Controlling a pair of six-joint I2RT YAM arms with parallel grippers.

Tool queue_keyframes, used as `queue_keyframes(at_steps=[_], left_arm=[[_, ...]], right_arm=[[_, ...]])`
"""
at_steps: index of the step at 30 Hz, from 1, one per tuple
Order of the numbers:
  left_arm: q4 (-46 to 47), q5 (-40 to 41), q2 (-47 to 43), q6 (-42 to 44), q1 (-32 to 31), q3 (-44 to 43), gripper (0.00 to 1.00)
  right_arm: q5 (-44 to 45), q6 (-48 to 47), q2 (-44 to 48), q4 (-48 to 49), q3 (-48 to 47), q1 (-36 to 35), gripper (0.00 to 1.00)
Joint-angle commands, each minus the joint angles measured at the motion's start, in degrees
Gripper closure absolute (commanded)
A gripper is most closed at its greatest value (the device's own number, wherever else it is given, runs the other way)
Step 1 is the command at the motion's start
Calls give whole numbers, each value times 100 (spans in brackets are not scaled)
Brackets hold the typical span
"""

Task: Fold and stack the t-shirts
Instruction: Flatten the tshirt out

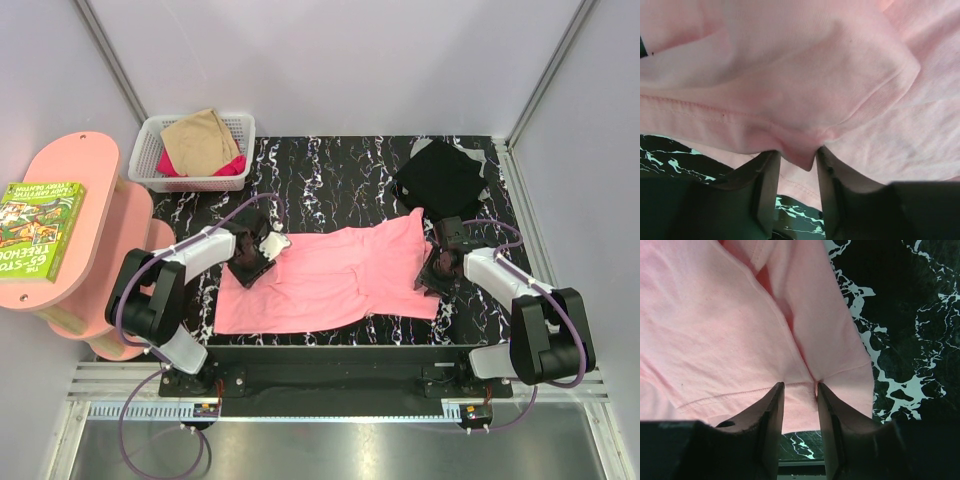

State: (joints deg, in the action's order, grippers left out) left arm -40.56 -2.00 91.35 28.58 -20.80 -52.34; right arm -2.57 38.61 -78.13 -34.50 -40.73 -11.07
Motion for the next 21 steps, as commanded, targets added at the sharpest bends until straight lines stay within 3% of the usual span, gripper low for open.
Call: queue_keyframes(at_steps=[1,5,13,21], left_arm=[[109,-152,41,-45,-38,-242,74],[118,-125,76,-54,-38,-286,99],[109,-64,-91,-28,-38,-391,100],[-22,165,-460,34,-38,-620,100]], right_arm=[[-7,-47,166,145,-32,9,60],[-51,-47,175,163,-14,8,66],[-95,-73,219,154,-75,8,98],[-148,-152,544,-4,-312,17,100]])
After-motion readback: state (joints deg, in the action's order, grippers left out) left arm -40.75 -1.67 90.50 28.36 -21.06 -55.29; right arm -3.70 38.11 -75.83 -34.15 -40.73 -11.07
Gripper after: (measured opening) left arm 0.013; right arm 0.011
